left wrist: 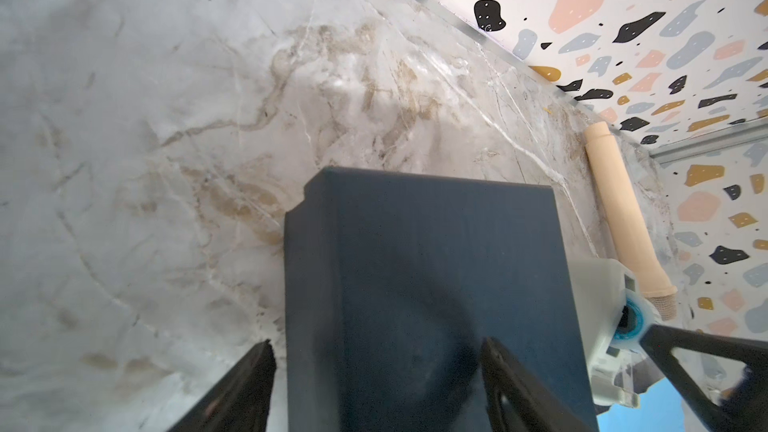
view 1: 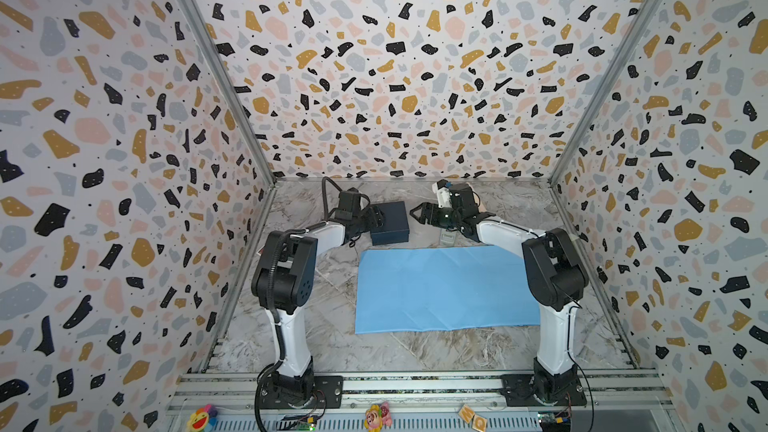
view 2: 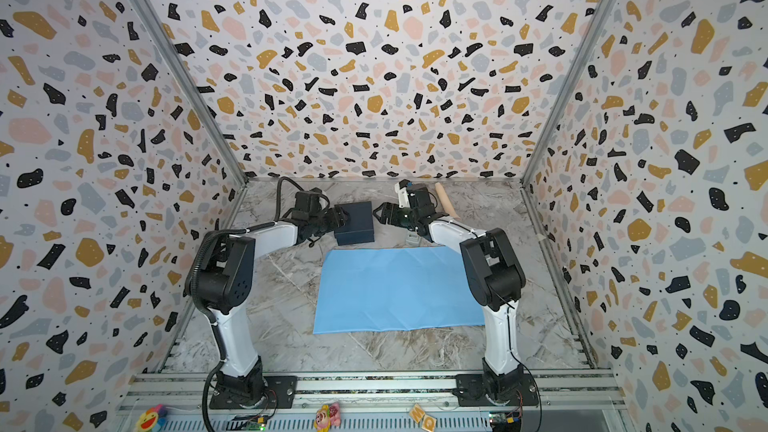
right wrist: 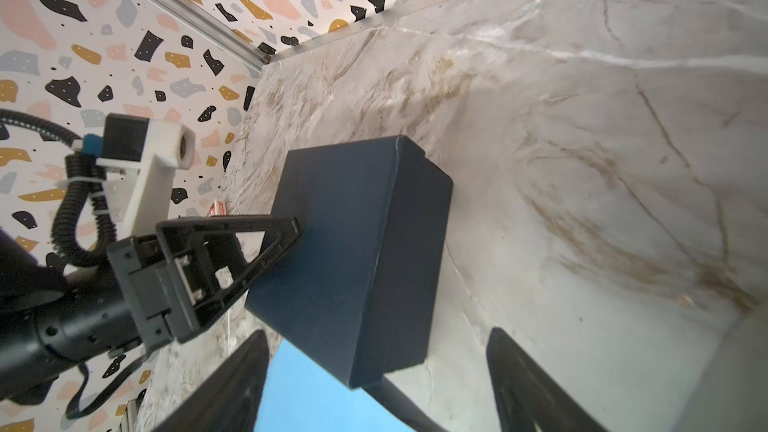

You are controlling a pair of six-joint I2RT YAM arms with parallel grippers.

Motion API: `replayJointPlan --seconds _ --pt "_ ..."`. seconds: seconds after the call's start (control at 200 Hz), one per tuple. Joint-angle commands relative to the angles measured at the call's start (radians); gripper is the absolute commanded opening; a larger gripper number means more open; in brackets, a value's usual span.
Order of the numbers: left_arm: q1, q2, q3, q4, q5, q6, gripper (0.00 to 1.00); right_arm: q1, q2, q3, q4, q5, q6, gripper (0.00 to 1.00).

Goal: Wrap the gift box in paper
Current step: 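Reach both grippers to the navy box and grasp it from both sides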

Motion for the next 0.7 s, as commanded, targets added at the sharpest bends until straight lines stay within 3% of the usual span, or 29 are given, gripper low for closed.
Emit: replayJointPlan --seconds 0.0,0.34,0.696 --pt "0.006 -0.027 -0.024 0.105 0.065 -0.077 0.79 0.019 0.049 0.075 -0.024 -0.047 -0.007 0.82" --pt "-0.008 -0.011 -0.068 0.119 0.115 -0.119 0.78 0.050 0.189 0.190 0.011 -0.205 0.032 0.74" --pt "-0.084 -0.030 -0.027 0.187 0.199 -0.168 0.72 0.039 0.138 0.173 0.054 -0.279 0.067 0.60"
